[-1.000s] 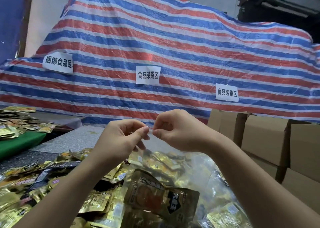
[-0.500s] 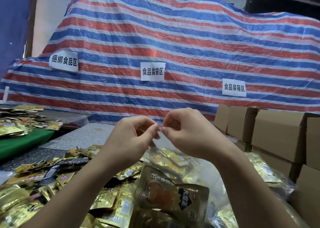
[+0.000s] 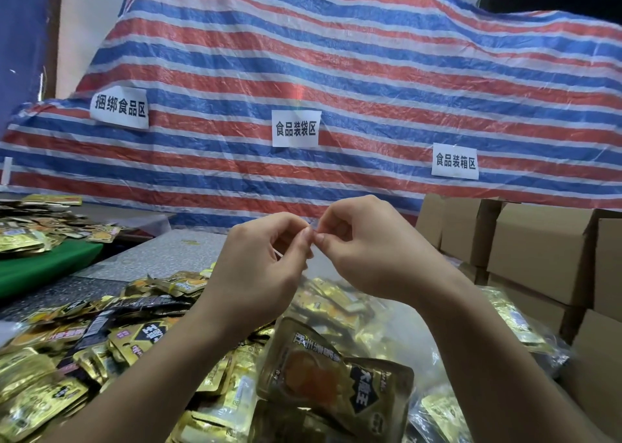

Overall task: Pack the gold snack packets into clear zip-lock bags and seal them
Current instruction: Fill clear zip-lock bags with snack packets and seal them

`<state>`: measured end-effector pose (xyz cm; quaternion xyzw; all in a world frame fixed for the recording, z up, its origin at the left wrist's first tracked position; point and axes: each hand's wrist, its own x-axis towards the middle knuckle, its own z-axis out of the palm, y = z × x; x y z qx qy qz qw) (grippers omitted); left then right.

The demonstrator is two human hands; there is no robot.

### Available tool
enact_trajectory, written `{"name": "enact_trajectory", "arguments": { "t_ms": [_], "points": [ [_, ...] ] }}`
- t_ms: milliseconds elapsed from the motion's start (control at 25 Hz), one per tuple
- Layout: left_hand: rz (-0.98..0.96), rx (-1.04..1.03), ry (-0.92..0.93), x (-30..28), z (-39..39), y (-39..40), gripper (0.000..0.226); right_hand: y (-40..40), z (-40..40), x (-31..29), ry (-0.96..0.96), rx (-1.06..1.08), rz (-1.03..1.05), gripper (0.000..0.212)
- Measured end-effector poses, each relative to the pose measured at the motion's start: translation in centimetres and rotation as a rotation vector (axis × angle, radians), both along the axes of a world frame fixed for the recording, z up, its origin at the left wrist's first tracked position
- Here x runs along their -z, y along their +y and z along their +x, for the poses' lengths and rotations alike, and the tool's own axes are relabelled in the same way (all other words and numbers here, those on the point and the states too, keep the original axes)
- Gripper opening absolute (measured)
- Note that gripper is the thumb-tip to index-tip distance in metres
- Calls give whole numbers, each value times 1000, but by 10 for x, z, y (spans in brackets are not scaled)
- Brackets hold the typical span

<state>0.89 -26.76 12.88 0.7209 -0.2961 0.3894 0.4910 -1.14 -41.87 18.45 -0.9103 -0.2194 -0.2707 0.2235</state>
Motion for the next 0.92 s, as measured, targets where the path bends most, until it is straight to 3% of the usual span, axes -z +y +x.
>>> {"name": "enact_trajectory", "arguments": {
  "t_ms": [200, 360, 640, 920],
  "points": [
    [-68, 14, 12, 1, 0, -2, 15, -5, -2, -9, 68, 6, -8, 21],
    [-151, 144, 174, 0, 2, -4, 18, -2, -3, -8, 33, -2, -6, 20],
    [-251, 84, 78, 3, -2, -8, 20, 2, -5, -12, 83, 18, 19, 24],
    [-187, 96, 99, 0, -3, -6, 18, 1, -9, -22, 194, -37, 52, 23]
  ]
}}
